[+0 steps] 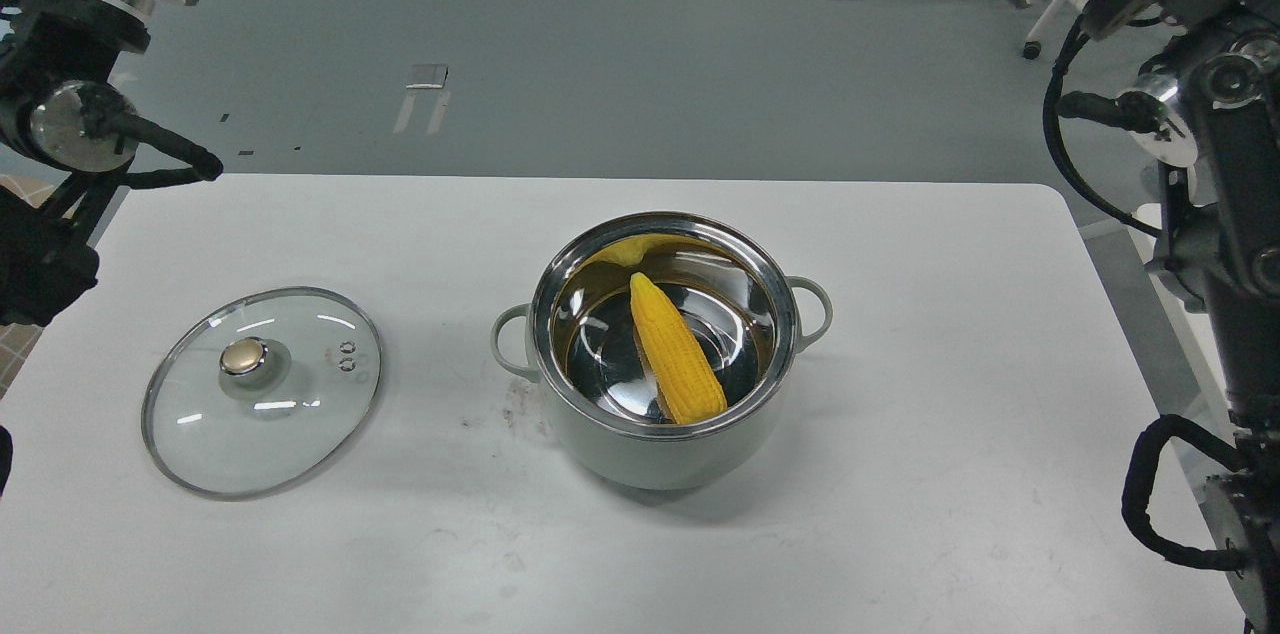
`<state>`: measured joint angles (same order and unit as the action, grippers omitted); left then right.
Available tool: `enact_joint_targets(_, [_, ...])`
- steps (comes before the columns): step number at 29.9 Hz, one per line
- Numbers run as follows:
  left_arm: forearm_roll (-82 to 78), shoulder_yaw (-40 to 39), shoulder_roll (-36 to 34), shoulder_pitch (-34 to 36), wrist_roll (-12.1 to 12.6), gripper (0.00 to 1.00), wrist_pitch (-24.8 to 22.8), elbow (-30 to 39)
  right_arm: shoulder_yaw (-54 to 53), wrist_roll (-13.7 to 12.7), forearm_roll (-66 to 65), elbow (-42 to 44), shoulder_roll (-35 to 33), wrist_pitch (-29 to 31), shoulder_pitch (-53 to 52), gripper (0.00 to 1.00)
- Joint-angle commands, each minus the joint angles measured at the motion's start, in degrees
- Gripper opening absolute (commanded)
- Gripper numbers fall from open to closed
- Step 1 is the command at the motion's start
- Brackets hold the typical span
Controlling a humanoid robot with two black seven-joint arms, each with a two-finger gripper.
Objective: Open pot and put corn in
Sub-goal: 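Release the corn into the pot and raise the right gripper away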
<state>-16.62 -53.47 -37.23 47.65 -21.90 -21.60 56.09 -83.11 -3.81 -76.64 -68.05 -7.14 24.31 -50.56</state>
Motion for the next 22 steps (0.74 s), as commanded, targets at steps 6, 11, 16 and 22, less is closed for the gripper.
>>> enact_joint_targets(6, [0.09, -4.10, 0.66, 0.24, 1.51, 0.98, -4.59, -11.34, -1.62, -0.32, 26.01, 19.17, -4.02, -0.85, -1.29, 1.00])
enact_joint_targets(11, [1.41, -4.63, 4.53, 0.60, 4.41, 0.98, -4.77, -14.96, -1.62, 0.29, 34.89, 23.31, -4.02, -0.85, -1.29, 1.00])
enact_joint_targets(16, [1.41, -4.45, 4.62, 0.51, 4.33, 0.98, -5.03, -14.34, -1.62, 0.56, 36.04, 22.70, -2.88, -0.85, -1.29, 1.00])
enact_joint_targets(22, [1.24, -4.10, 4.71, 0.86, 4.68, 0.98, -6.40, -14.34, -1.62, 0.47, 36.21, 22.26, -2.88, -0.67, -1.38, 1.00])
